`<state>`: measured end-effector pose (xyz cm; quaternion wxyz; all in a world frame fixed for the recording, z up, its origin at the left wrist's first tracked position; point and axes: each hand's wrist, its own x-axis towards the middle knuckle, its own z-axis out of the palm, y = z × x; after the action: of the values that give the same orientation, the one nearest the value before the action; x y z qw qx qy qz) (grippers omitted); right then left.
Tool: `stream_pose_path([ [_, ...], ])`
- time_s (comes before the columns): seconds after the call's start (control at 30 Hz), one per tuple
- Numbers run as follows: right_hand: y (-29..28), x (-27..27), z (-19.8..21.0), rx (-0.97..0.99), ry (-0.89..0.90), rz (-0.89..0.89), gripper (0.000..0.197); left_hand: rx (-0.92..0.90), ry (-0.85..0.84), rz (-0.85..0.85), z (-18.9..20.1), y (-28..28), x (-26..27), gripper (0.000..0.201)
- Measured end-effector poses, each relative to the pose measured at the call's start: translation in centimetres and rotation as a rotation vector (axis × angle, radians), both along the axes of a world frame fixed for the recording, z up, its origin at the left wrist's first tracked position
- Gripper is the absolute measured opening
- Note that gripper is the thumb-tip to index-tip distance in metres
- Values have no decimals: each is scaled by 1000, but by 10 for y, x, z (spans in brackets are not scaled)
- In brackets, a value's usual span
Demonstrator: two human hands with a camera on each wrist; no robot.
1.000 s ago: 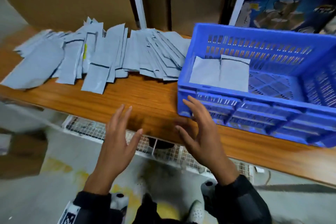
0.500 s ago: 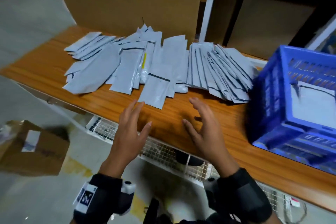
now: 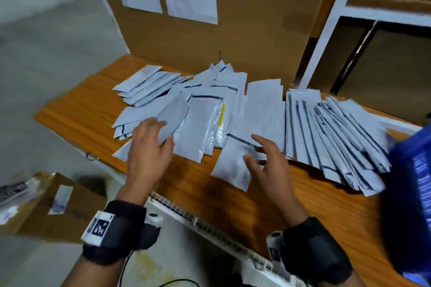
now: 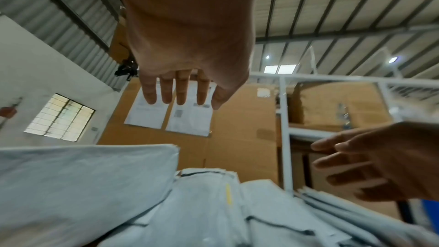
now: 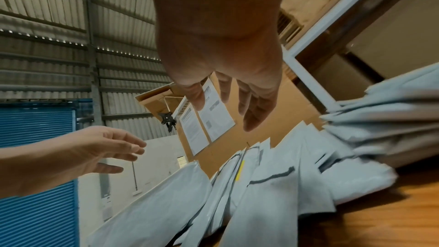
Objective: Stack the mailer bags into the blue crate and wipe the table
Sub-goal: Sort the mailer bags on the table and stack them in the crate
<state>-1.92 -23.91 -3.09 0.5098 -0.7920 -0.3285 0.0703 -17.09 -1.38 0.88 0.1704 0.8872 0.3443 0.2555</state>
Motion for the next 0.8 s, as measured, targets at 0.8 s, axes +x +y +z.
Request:
stream_pose_path([
  [0.8, 223, 26, -47, -331, 102, -401, 88, -796, -318, -92, -48, 171, 66, 18],
])
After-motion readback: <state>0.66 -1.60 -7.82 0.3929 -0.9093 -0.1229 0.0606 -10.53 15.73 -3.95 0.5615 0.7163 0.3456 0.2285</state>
